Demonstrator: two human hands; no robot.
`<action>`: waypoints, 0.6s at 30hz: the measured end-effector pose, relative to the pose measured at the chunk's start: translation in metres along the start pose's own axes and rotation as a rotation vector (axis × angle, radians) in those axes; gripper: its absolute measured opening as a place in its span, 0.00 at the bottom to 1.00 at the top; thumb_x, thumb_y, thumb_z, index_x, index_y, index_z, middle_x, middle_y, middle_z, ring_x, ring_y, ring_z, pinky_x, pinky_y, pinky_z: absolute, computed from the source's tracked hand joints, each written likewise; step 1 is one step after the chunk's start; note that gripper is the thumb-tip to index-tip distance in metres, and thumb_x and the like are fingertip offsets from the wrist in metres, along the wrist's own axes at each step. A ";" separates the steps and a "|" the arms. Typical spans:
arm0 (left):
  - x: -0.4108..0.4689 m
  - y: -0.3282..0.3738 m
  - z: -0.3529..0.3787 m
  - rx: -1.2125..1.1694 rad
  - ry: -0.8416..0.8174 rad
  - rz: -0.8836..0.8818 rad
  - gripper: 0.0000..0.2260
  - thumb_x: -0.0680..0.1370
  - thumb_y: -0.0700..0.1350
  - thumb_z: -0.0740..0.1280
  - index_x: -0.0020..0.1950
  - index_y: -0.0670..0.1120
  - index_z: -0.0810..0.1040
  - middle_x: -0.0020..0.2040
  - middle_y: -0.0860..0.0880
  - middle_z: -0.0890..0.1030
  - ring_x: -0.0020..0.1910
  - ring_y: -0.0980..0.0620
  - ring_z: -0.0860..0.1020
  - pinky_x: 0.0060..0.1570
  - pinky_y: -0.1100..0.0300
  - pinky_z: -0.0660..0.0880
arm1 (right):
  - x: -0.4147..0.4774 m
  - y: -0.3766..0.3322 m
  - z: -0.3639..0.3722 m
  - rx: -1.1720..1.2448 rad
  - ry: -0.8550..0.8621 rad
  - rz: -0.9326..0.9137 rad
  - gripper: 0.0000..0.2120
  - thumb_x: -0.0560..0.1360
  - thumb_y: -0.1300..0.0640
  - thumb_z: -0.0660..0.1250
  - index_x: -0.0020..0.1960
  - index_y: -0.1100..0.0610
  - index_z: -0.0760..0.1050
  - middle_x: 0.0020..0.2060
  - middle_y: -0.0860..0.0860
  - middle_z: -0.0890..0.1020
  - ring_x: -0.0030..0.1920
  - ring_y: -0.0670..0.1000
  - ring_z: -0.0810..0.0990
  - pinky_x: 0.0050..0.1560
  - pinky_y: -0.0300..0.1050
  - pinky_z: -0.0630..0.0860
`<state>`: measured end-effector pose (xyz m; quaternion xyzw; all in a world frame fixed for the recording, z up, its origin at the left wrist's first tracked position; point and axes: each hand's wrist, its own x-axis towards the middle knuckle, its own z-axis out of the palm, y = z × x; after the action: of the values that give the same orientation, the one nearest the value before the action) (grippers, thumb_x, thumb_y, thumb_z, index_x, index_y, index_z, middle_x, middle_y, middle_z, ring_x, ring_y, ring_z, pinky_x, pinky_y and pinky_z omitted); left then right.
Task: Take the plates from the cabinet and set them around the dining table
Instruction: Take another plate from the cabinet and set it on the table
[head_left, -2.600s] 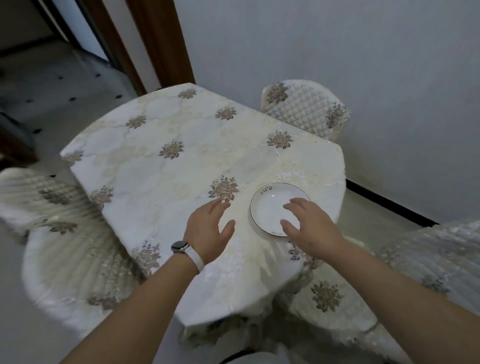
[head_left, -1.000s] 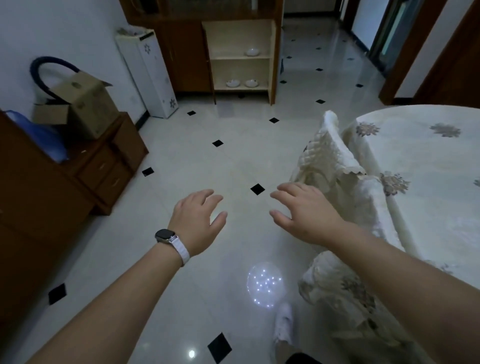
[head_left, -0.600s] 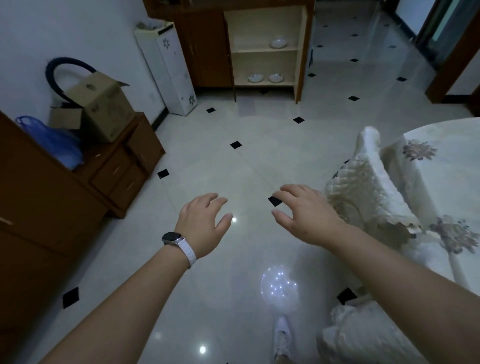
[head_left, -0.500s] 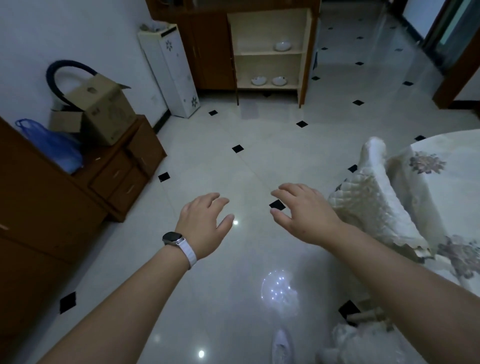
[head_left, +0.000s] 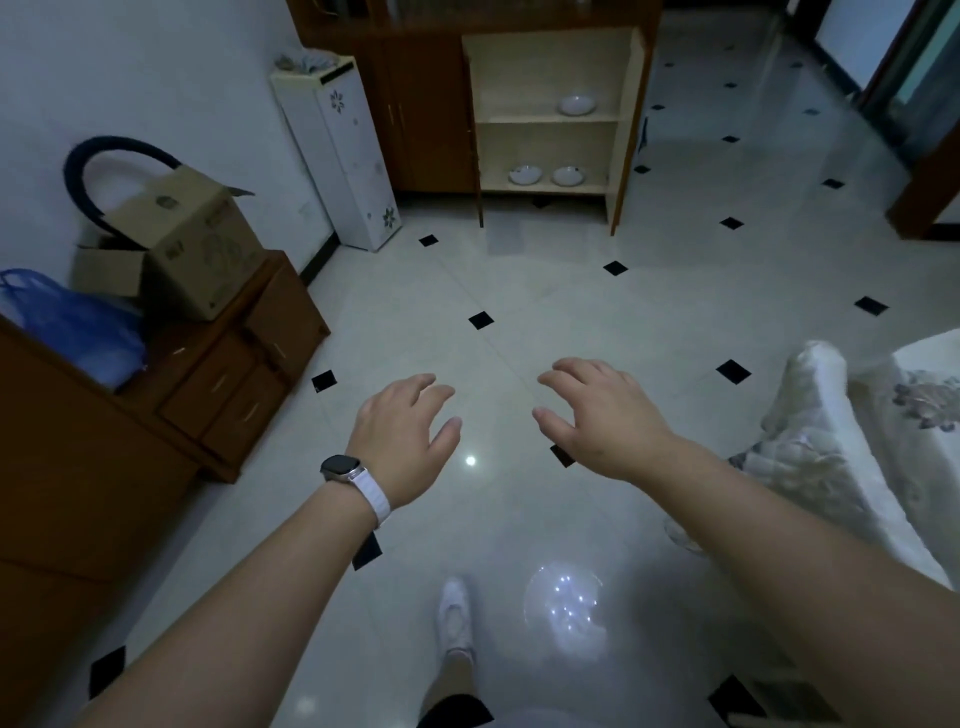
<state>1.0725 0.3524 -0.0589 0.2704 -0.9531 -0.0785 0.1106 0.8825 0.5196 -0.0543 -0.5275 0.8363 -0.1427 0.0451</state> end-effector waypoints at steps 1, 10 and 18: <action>0.013 -0.012 0.004 -0.007 0.000 0.003 0.21 0.76 0.57 0.56 0.63 0.48 0.77 0.64 0.44 0.77 0.62 0.44 0.74 0.59 0.48 0.69 | 0.018 -0.004 0.004 -0.001 -0.005 -0.001 0.23 0.79 0.41 0.58 0.70 0.50 0.70 0.70 0.48 0.71 0.70 0.52 0.66 0.68 0.51 0.62; 0.151 -0.137 0.014 -0.091 -0.052 0.044 0.26 0.75 0.59 0.52 0.65 0.49 0.75 0.67 0.45 0.74 0.65 0.44 0.71 0.62 0.48 0.67 | 0.187 -0.047 0.024 -0.048 -0.017 0.072 0.24 0.79 0.41 0.58 0.71 0.51 0.69 0.70 0.49 0.71 0.70 0.53 0.67 0.68 0.51 0.62; 0.252 -0.207 0.008 -0.131 -0.028 0.118 0.25 0.75 0.58 0.53 0.63 0.48 0.76 0.65 0.44 0.76 0.64 0.43 0.72 0.61 0.47 0.68 | 0.283 -0.060 0.020 -0.070 0.023 0.147 0.23 0.79 0.41 0.58 0.71 0.50 0.69 0.70 0.48 0.70 0.70 0.52 0.66 0.68 0.51 0.62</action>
<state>0.9651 0.0449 -0.0675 0.2051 -0.9617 -0.1377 0.1191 0.8152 0.2382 -0.0345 -0.4644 0.8776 -0.1159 0.0272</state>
